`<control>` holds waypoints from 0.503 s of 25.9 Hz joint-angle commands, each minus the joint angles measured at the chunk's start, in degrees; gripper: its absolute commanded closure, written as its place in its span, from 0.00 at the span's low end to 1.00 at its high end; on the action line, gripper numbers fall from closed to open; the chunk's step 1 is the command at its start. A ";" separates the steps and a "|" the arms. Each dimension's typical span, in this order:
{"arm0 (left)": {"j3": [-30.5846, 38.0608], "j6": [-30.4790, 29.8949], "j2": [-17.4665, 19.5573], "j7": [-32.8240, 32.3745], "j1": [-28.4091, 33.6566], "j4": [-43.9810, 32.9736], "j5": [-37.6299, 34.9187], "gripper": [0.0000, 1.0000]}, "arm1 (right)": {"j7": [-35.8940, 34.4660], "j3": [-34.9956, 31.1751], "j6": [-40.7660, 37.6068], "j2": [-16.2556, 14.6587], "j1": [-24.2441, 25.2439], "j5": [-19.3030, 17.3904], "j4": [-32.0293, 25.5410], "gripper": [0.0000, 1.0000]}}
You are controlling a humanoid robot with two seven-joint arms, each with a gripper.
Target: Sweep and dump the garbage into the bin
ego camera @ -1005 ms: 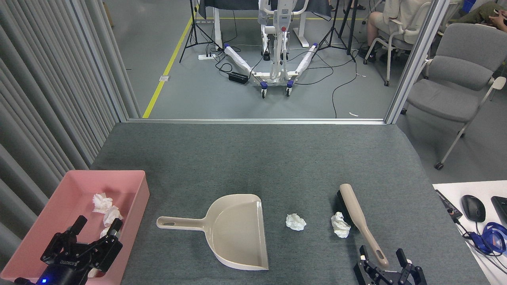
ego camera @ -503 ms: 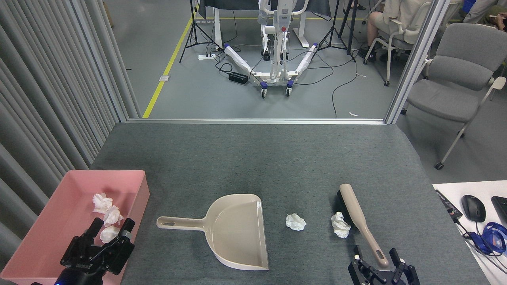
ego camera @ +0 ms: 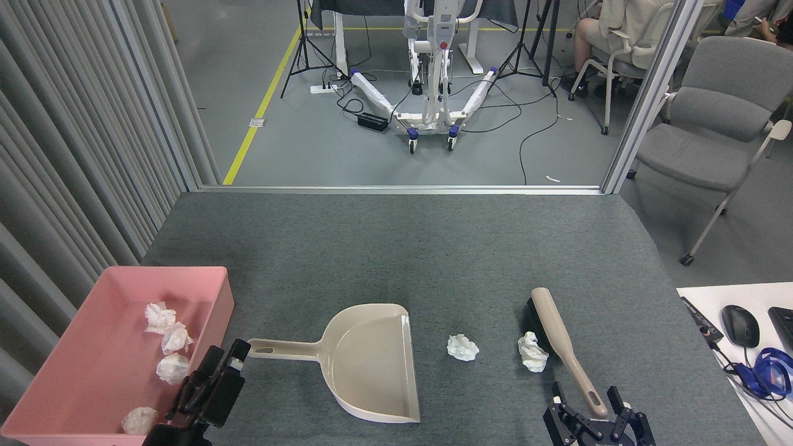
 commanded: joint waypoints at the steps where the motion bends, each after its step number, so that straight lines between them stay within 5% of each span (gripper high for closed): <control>1: -1.84 2.86 -1.06 -0.44 -0.89 0.39 3.82 0.07 | -0.08 0.14 0.10 -0.06 -0.07 -0.16 0.31 0.02; 13: -5.53 5.32 -7.21 3.78 -3.97 10.85 4.88 0.04 | -0.17 0.05 0.81 -0.50 -0.33 -2.18 1.19 0.11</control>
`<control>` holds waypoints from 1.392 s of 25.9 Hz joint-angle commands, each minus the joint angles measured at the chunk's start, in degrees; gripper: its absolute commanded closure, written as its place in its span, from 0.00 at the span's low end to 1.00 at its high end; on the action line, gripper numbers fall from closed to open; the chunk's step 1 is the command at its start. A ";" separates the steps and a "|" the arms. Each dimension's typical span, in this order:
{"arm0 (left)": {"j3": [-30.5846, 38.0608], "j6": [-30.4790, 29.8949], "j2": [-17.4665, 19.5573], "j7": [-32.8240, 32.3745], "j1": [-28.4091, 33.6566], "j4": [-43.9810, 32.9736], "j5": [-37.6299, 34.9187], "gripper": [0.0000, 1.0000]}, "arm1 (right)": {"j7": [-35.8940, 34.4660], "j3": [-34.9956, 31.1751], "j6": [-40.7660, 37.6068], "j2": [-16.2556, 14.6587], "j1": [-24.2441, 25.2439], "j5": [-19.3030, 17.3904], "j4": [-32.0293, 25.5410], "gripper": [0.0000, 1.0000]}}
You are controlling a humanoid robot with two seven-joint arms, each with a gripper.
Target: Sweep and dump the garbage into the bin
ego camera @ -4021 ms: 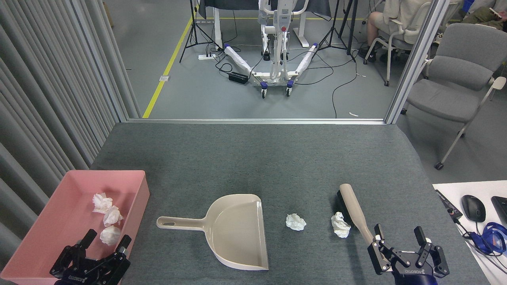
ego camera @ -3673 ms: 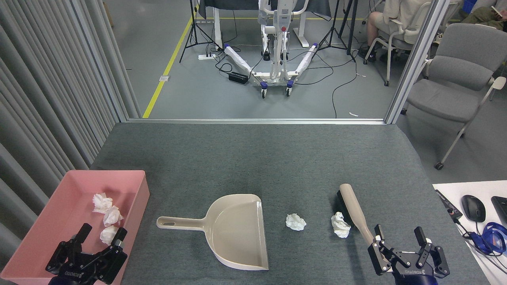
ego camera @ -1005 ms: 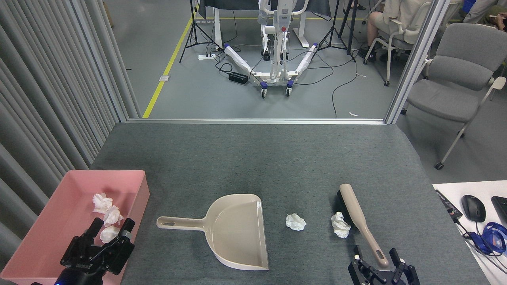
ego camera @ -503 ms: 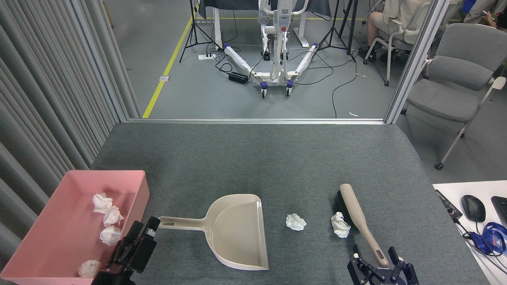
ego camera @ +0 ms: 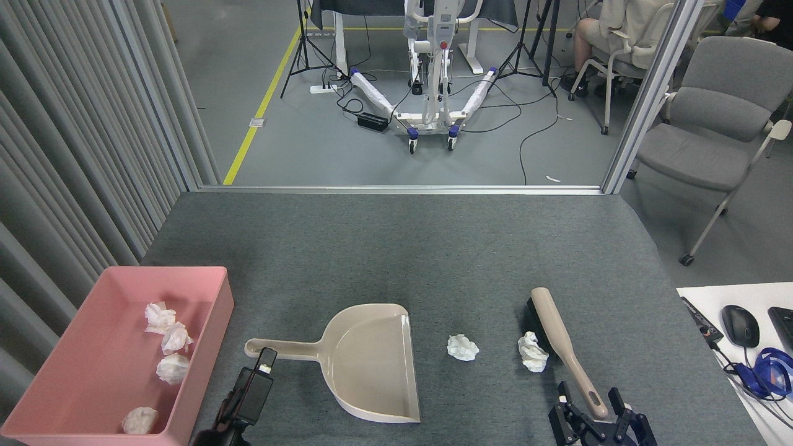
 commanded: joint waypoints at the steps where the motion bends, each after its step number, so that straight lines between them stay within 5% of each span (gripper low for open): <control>1: -1.80 0.23 -0.76 1.92 -1.79 3.28 0.06 0.04 | 0.06 -0.01 -0.03 -0.08 -0.02 -0.22 -0.01 0.13; 13: -1.36 -0.48 -3.14 5.43 -9.08 16.29 0.15 0.04 | 0.24 -0.10 -0.47 -0.70 -0.11 -0.57 0.08 0.30; 23: -0.75 -0.48 -4.63 7.19 -11.37 22.09 2.26 0.04 | 0.33 -0.01 -1.43 -0.96 -0.11 -0.58 0.08 0.69; 36: 0.75 -3.38 -7.00 9.12 -14.88 27.63 5.16 0.10 | 0.24 -0.19 -2.49 -1.23 -0.02 -0.58 -0.01 0.95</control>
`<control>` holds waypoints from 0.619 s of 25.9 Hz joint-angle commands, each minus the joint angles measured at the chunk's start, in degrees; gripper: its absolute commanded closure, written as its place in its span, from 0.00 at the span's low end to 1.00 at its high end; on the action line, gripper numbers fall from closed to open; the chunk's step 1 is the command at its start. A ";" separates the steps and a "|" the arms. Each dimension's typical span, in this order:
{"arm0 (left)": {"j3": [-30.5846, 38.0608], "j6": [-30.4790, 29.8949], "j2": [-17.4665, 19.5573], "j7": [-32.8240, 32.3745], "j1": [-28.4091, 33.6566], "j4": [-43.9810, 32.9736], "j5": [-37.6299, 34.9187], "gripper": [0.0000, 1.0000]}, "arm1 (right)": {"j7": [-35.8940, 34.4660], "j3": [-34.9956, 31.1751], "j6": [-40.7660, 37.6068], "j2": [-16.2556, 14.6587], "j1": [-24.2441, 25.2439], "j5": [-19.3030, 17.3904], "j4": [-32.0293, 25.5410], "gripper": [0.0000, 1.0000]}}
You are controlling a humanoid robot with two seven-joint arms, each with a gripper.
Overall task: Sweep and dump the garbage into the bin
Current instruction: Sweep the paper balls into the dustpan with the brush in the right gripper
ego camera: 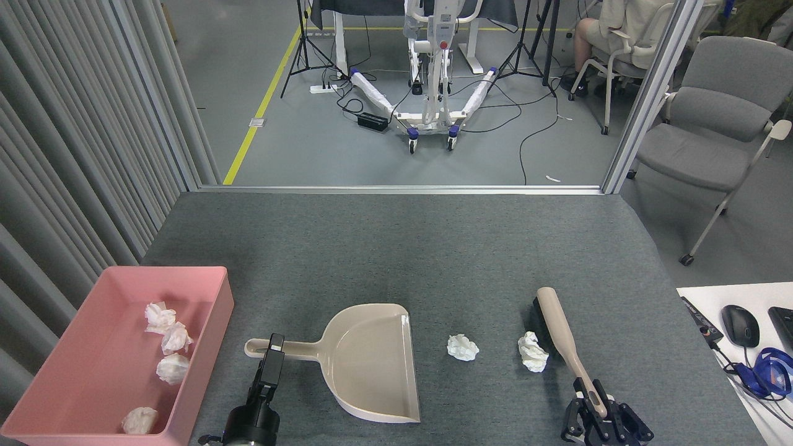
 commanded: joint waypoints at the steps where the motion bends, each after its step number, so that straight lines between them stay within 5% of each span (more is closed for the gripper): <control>1: 0.04 -0.72 -0.61 0.73 -1.32 1.86 -0.01 0.11 | -0.28 -0.08 -0.82 0.12 0.09 0.01 -0.05 0.98; 16: 1.09 -3.18 -1.05 1.79 -2.81 4.85 -0.27 0.23 | 1.57 0.01 -2.58 2.05 4.67 0.80 -5.76 1.00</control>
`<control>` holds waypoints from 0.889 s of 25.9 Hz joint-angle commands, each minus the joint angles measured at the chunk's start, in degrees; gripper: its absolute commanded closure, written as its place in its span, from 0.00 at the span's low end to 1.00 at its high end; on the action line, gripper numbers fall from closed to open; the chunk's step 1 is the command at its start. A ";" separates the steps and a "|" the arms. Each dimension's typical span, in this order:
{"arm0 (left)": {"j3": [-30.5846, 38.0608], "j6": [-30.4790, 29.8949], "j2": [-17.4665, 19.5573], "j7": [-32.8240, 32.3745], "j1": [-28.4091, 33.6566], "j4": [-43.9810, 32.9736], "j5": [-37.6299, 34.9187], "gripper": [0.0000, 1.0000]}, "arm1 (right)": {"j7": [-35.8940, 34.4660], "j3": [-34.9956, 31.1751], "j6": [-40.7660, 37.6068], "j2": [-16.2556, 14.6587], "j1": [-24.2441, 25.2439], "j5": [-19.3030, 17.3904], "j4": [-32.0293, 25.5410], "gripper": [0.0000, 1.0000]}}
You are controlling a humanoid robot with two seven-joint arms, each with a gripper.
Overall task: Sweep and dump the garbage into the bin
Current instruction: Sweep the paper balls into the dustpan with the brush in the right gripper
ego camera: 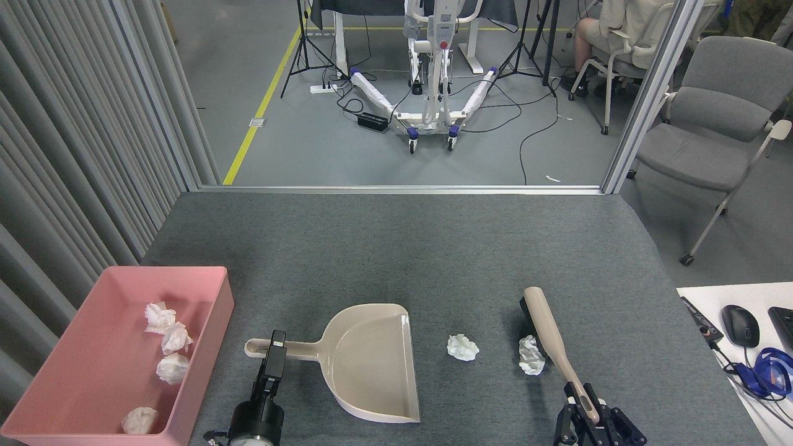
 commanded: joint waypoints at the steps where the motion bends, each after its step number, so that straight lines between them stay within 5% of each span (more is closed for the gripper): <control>1: 0.91 -1.05 -0.12 0.15 -0.25 0.64 -0.04 0.26 | 1.04 0.44 -0.22 0.80 1.81 0.05 -0.73 1.00; 5: 1.27 -1.67 -0.12 0.06 -0.60 1.52 -0.04 0.31 | 1.39 3.51 -0.13 2.29 2.43 0.40 -0.91 1.00; 13: 1.18 -2.37 -0.12 0.50 -1.65 3.01 -0.22 0.43 | 2.45 17.04 6.37 10.99 -1.53 2.51 -0.65 1.00; 18: 1.18 -3.95 -0.12 0.50 -1.74 3.71 -0.39 0.60 | 2.45 23.90 9.19 16.53 -4.08 2.68 -0.56 1.00; 23: 1.09 -5.97 0.05 0.94 -1.65 4.06 -0.57 0.78 | 2.36 25.04 9.54 17.50 -5.75 1.98 -0.82 1.00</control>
